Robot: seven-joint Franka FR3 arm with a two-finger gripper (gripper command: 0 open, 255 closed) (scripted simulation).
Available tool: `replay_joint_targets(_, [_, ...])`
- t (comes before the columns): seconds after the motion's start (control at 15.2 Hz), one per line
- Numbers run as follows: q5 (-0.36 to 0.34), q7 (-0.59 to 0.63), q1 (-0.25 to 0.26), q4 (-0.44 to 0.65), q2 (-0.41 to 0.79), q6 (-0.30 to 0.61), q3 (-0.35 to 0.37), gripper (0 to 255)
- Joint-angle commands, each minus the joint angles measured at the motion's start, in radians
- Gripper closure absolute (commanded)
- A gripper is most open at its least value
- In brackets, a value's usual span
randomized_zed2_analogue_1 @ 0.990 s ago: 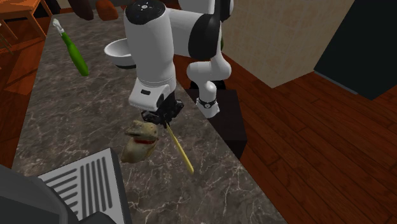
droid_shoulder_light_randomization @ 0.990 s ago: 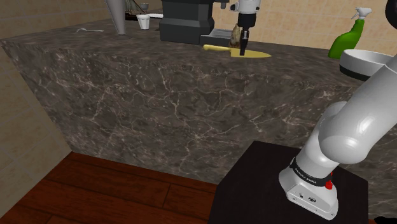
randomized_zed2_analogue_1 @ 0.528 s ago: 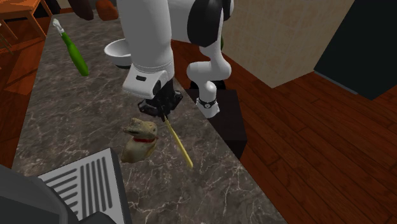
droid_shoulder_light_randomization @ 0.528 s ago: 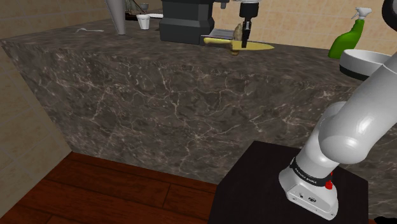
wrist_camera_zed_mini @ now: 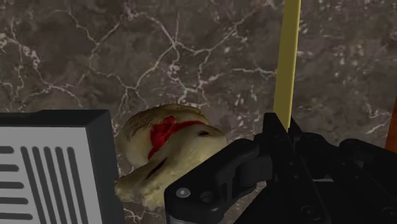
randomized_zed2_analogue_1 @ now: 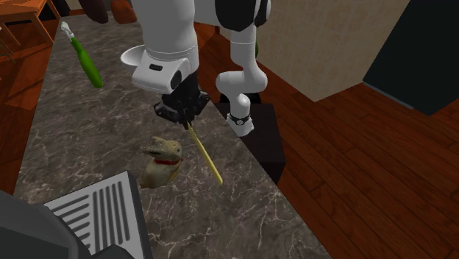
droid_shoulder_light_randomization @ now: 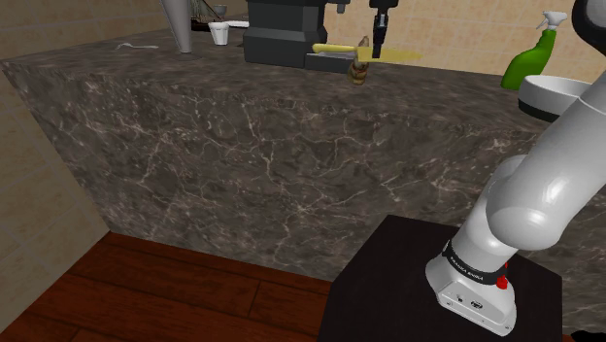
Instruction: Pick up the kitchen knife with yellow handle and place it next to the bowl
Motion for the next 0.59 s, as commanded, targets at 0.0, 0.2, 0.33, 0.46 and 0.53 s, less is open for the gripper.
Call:
replay_joint_targets(0.0, [0.004, -0.004, 0.0, 0.043, 0.015, -0.029, -0.001, 255])
replay_joint_targets(0.2, [0.01, -0.012, -0.001, 0.108, 0.035, -0.074, -0.004, 255])
replay_joint_targets(0.33, [0.014, -0.018, -0.001, 0.153, 0.051, -0.104, -0.006, 255])
replay_joint_targets(0.46, [0.018, -0.025, -0.003, 0.201, 0.068, -0.136, -0.008, 255])
replay_joint_targets(0.53, [0.021, -0.028, -0.004, 0.226, 0.077, -0.152, -0.009, 255])
